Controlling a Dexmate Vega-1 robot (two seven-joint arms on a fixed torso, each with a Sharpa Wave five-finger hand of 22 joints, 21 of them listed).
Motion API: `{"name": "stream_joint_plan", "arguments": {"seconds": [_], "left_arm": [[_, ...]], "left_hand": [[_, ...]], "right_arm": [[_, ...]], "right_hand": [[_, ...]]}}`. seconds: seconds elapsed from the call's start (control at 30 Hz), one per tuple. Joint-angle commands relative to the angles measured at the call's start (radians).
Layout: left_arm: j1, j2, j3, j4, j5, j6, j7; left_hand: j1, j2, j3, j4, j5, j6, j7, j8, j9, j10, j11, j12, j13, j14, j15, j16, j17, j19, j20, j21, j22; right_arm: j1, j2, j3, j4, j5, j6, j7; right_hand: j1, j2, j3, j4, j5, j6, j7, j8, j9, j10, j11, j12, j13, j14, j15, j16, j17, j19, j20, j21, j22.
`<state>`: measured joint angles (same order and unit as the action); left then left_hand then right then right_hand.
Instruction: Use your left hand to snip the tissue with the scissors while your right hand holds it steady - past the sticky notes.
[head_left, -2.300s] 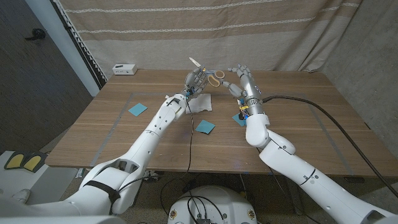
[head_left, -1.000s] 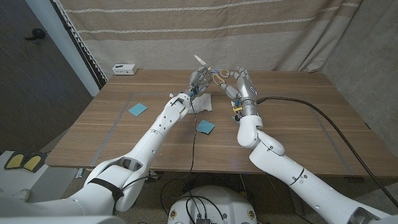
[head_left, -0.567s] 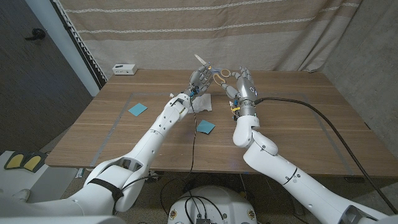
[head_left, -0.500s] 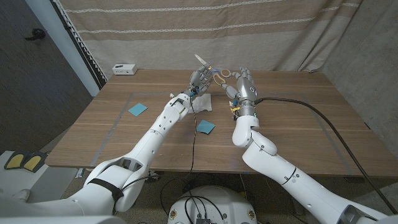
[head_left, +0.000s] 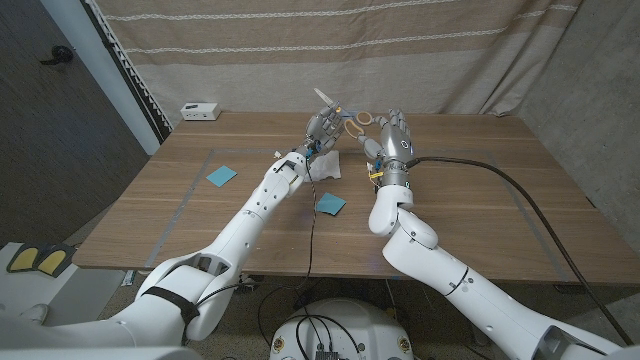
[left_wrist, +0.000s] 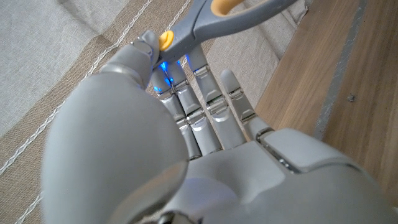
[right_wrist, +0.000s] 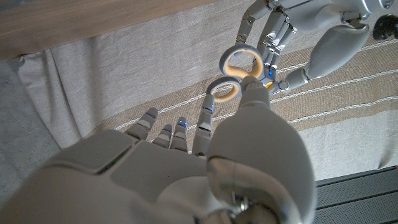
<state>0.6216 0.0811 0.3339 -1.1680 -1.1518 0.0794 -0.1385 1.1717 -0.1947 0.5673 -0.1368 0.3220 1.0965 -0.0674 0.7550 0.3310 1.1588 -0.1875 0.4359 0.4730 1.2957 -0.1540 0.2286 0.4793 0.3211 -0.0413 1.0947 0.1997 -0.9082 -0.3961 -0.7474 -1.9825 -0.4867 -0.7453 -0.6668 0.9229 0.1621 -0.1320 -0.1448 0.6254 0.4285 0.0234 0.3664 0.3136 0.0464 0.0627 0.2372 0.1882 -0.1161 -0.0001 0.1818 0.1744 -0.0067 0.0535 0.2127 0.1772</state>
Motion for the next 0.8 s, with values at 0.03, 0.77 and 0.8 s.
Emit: {"name": "stream_joint_plan", "arguments": {"seconds": [0.03,0.77,0.8], "left_arm": [[0.006,-0.001,0.007,0.002,0.017,-0.03,-0.041],[0.001,-0.004,0.007,0.015,0.014,-0.017,-0.043],[0.001,-0.004,0.007,0.015,0.014,-0.016,-0.043]], "left_hand": [[0.032,0.043,0.005,0.006,0.007,0.003,-0.009,0.007,0.043,0.004,-0.011,0.005,0.003,0.086,-0.084,0.003,0.005,-0.004,-0.117,-0.003,0.003],[0.033,0.043,0.005,0.007,0.008,0.002,-0.007,0.011,0.05,0.004,-0.013,0.01,0.004,0.088,-0.084,0.004,0.005,-0.007,-0.119,0.002,0.006],[0.033,0.043,0.004,0.007,0.008,0.003,-0.006,0.012,0.05,0.004,-0.013,0.011,0.005,0.088,-0.084,0.004,0.005,-0.006,-0.119,0.003,0.006]], "right_arm": [[0.005,0.012,0.007,0.015,0.035,0.017,-0.018],[-0.023,0.01,0.041,0.017,0.089,0.112,-0.074],[-0.023,0.01,0.041,0.017,0.089,0.113,-0.073]], "right_hand": [[0.006,0.002,0.002,0.007,0.003,0.008,-0.004,0.005,0.008,-0.002,0.003,0.002,0.002,-0.003,-0.005,0.001,0.005,-0.002,-0.007,-0.006,0.001],[0.005,-0.001,-0.008,0.029,-0.023,0.089,-0.058,0.047,0.034,0.045,-0.027,0.015,0.002,0.022,-0.021,0.006,0.006,0.011,-0.014,-0.01,0.001],[0.008,0.0,-0.007,0.028,-0.024,0.078,-0.061,0.044,0.036,0.045,-0.033,0.014,0.002,0.023,-0.022,0.006,0.006,0.011,-0.015,-0.011,0.001]]}}
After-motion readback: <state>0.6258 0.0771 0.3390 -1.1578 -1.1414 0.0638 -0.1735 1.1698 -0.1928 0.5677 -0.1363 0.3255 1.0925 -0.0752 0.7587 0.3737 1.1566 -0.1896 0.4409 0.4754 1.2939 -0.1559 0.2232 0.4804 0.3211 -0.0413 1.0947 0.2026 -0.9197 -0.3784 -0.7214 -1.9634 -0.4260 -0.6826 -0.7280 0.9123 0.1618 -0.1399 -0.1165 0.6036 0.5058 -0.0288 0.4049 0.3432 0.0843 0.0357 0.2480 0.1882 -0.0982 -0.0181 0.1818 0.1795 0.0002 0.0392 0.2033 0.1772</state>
